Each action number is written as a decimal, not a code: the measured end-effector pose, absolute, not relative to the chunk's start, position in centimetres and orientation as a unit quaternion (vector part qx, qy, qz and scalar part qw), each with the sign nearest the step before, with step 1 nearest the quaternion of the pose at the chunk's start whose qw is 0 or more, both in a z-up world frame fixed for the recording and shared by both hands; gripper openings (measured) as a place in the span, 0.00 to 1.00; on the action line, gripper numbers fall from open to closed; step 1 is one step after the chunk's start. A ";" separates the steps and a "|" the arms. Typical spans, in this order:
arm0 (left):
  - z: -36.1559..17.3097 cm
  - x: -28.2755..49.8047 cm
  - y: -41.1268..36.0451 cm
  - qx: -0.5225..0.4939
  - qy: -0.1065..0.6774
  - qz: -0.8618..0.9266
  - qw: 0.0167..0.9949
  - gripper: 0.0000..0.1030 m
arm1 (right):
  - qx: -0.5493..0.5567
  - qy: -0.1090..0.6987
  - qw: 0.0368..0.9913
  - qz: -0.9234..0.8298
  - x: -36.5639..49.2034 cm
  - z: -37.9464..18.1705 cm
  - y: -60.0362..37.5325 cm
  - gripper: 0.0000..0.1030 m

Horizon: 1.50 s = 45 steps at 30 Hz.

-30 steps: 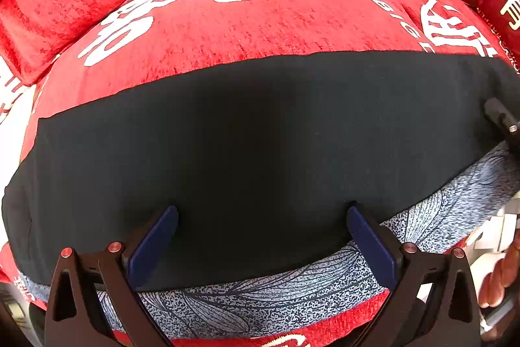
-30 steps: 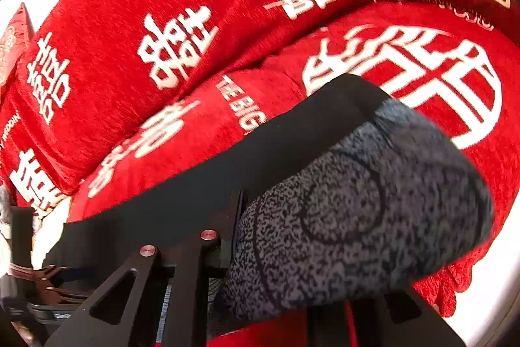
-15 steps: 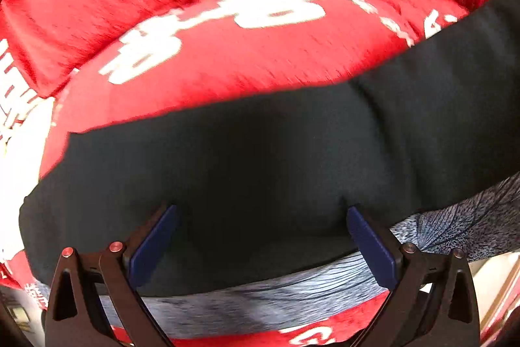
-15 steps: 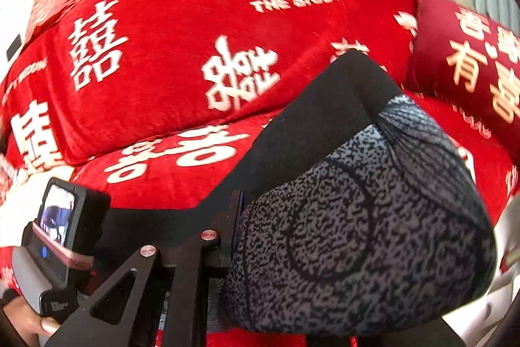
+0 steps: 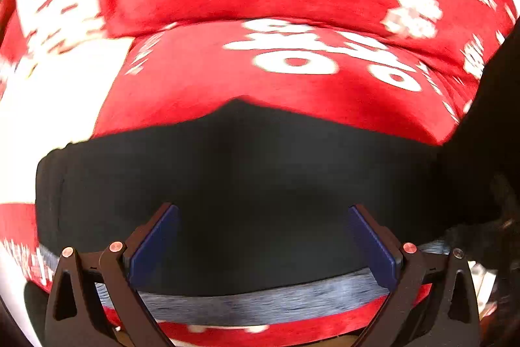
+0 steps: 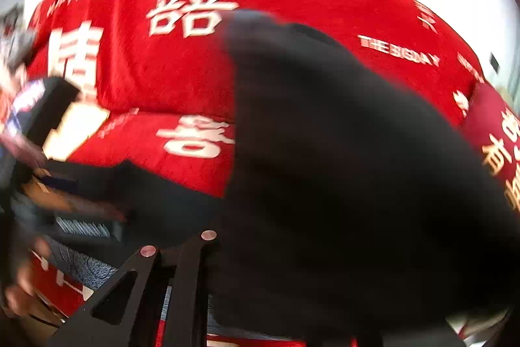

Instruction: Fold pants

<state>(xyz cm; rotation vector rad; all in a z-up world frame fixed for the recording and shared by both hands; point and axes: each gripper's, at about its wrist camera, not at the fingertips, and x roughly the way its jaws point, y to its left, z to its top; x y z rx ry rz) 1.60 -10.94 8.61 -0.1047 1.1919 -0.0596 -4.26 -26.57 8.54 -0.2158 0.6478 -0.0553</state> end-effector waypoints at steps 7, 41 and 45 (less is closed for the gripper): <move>6.7 -0.1 -4.8 -0.101 0.571 0.004 0.815 1.00 | -0.210 0.386 0.898 -0.025 -2.5 1.0 -18.9 0.17; 3.9 -0.6 -12.4 -0.007 0.603 -0.061 0.796 1.00 | 0.049 0.470 0.881 0.029 -1.8 7.0 -31.4 0.80; 3.9 -0.7 -12.3 -0.006 0.597 -0.061 0.800 1.00 | 0.060 0.493 0.868 0.030 3.9 6.1 -31.8 0.80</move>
